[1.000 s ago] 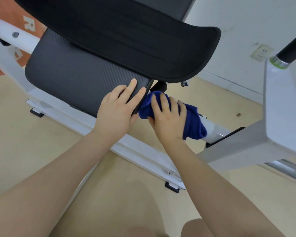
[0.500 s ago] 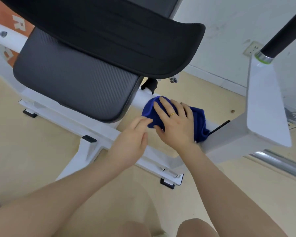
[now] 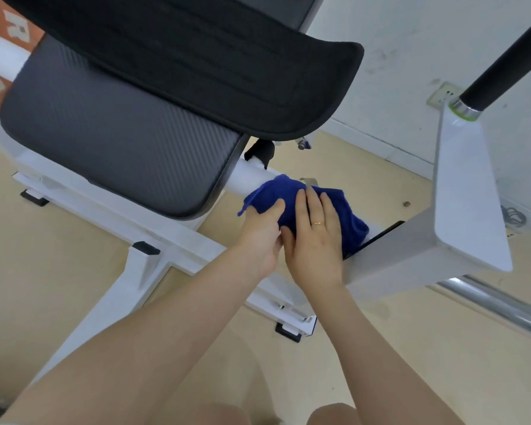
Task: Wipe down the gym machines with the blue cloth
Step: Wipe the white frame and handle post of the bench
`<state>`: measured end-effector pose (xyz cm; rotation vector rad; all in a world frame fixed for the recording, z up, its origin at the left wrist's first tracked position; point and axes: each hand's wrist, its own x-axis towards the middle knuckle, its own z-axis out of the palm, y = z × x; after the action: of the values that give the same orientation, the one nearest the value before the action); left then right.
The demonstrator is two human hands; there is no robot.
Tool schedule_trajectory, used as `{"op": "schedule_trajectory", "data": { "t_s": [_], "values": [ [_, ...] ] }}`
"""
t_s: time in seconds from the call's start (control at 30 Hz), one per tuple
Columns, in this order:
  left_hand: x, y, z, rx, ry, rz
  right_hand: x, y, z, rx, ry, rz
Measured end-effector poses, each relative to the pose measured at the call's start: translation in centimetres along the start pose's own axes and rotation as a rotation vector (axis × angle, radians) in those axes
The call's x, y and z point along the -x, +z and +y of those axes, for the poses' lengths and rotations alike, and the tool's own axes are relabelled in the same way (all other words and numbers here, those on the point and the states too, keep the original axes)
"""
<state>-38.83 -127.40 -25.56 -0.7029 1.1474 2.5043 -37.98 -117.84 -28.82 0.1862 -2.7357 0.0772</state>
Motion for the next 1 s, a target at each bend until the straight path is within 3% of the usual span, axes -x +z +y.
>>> {"op": "schedule_trajectory", "data": {
  "t_s": [0.23,0.4,0.53,0.73,0.83,0.9,1.0],
  "values": [
    [-0.8,-2.3,1.5,0.141,-0.061,-0.062,-6.0,-0.9,-1.7,-0.061,-0.138,-0.257],
    [0.3,-1.6,-1.8,0.089,-0.114,-0.187,-1.8,-1.4,1.4,-0.021,0.084,-0.095],
    [0.7,-0.9,-2.7,0.143,-0.149,-0.192,-1.8,-0.6,0.9,-0.010,0.130,-0.063],
    [-0.5,-3.8,0.2,0.263,0.002,-0.110,-4.4,0.3,-2.8,0.013,-0.115,-0.139],
    [0.9,-4.5,1.1,0.006,0.018,-0.025,-4.6,-0.8,-2.7,-0.095,-0.192,-0.101],
    [3.1,-4.3,2.4,-0.288,-0.020,0.082,-4.0,-3.8,-3.1,-0.246,-0.190,-0.217],
    [7.3,-3.7,5.5,-0.506,-0.183,0.181,-3.7,-9.3,-4.1,-0.612,0.189,-0.539]
  ]
}}
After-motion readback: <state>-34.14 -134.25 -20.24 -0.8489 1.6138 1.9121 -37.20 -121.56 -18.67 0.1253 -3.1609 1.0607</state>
